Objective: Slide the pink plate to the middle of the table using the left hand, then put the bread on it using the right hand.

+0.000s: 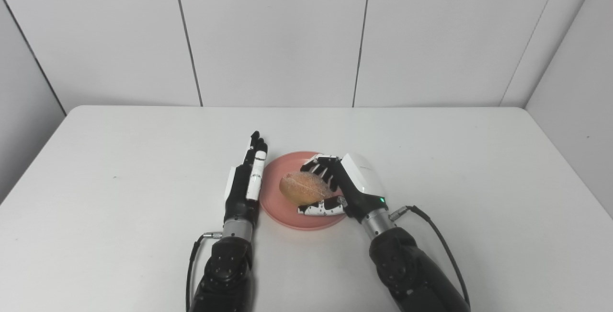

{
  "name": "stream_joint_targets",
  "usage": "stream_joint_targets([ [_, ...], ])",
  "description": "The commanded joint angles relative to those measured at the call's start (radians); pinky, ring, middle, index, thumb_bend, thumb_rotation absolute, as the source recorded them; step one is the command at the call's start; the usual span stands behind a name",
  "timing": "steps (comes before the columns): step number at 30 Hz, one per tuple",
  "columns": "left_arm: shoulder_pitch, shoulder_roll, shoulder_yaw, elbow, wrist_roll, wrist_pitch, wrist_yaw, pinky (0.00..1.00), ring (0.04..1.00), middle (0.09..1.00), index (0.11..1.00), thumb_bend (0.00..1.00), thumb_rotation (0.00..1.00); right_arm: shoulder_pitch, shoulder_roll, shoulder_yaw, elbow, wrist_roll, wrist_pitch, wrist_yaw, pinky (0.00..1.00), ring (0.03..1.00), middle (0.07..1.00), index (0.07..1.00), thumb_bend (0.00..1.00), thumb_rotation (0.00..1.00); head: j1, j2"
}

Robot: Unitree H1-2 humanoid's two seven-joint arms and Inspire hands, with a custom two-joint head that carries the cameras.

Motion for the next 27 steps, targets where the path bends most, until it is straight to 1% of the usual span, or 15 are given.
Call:
stream_joint_targets([
  [1,-0.011,0.001,0.010,0.007,-0.013,0.007,-0.006,1.00,1.000,0.990,0.978,0.52,1.00,-0.056,-0.002,-0.003,-0.006,-0.007,-0.059,-0.032,0.30,0.404,0.467,0.517,0.52,0.00,-0.003,0.003],
  [3,-0.012,0.003,0.007,0.008,-0.016,0.004,-0.007,1.00,1.000,0.986,0.976,0.51,1.00,-0.058,-0.003,-0.003,-0.002,-0.007,-0.063,-0.035,0.40,0.509,0.477,0.522,0.52,0.00,-0.003,0.003],
  [4,-0.013,0.004,0.006,0.009,-0.013,0.003,-0.005,1.00,1.000,0.983,0.974,0.51,1.00,-0.056,-0.007,-0.002,-0.009,-0.009,-0.063,-0.033,0.44,0.550,0.531,0.573,0.52,0.04,-0.003,0.003],
  [5,-0.013,0.004,0.005,0.010,-0.011,0.002,-0.004,1.00,1.000,0.979,0.971,0.50,1.00,-0.054,-0.009,-0.001,-0.014,-0.011,-0.063,-0.031,0.53,0.633,0.674,0.712,0.52,0.17,-0.003,0.003],
  [6,-0.013,0.005,0.004,0.008,-0.010,0.001,-0.004,1.00,1.000,0.979,0.970,0.50,1.00,-0.051,-0.013,0.000,-0.025,-0.013,-0.059,-0.024,0.54,0.641,0.688,0.725,0.52,0.18,-0.003,0.003],
  [8,-0.011,0.005,0.004,0.003,-0.007,0.003,-0.003,1.00,0.996,0.974,0.966,0.50,1.00,-0.046,-0.020,0.004,-0.041,-0.019,-0.054,-0.017,0.63,0.714,0.769,0.798,0.55,0.36,-0.003,0.004],
  [11,-0.013,0.007,0.004,0.005,-0.010,0.002,-0.006,1.00,0.993,0.971,0.963,0.50,1.00,-0.040,-0.032,0.012,-0.058,-0.029,-0.066,-0.017,0.70,0.768,0.811,0.843,0.59,0.50,-0.005,0.004],
  [12,-0.014,0.009,0.004,0.006,-0.012,0.000,-0.009,1.00,0.994,0.973,0.964,0.50,1.00,-0.037,-0.035,0.013,-0.064,-0.030,-0.068,-0.016,0.74,0.801,0.843,0.871,0.61,0.58,-0.005,0.004],
  [14,-0.014,0.008,0.006,0.004,-0.017,0.004,-0.011,1.00,0.994,0.971,0.962,0.50,1.00,-0.032,-0.040,0.011,-0.081,-0.022,-0.077,-0.012,0.81,0.862,0.902,0.924,0.64,0.69,-0.006,0.004],
  [15,-0.014,0.007,0.007,0.003,-0.020,0.007,-0.013,1.00,0.994,0.970,0.962,0.50,1.00,-0.028,-0.043,0.009,-0.092,-0.017,-0.080,-0.010,0.81,0.865,0.905,0.926,0.64,0.69,-0.007,0.004],
  [16,-0.014,0.007,0.008,0.002,-0.022,0.008,-0.015,1.00,0.997,0.973,0.964,0.49,1.00,-0.026,-0.045,0.007,-0.099,-0.014,-0.082,-0.008,0.83,0.880,0.923,0.944,0.65,0.74,-0.007,0.004],
  [19,-0.016,0.009,0.009,0.001,-0.027,0.014,-0.022,1.00,1.000,0.979,0.971,0.49,1.00,-0.016,-0.055,-0.001,-0.133,-0.013,-0.078,-0.001,0.82,0.891,0.945,0.972,0.67,0.81,-0.011,0.004],
  [23,-0.016,0.009,0.012,-0.008,-0.035,0.024,-0.030,1.00,1.000,0.980,0.972,0.48,1.00,0.002,-0.058,-0.024,-0.177,0.001,-0.064,0.010,0.78,0.892,0.960,0.987,0.68,0.83,-0.015,0.007],
  [25,-0.015,0.012,0.011,-0.011,-0.037,0.024,-0.035,1.00,1.000,0.979,0.973,0.48,1.00,0.014,-0.059,-0.039,-0.201,0.022,-0.049,0.035,0.76,0.894,0.968,0.987,0.69,0.83,-0.017,0.007],
  [27,-0.013,0.017,0.006,-0.014,-0.024,0.024,-0.035,1.00,1.000,0.979,0.976,0.47,1.00,0.026,-0.065,-0.051,-0.224,0.039,-0.033,0.066,0.76,0.911,0.973,0.983,0.69,0.84,-0.018,0.006],
])
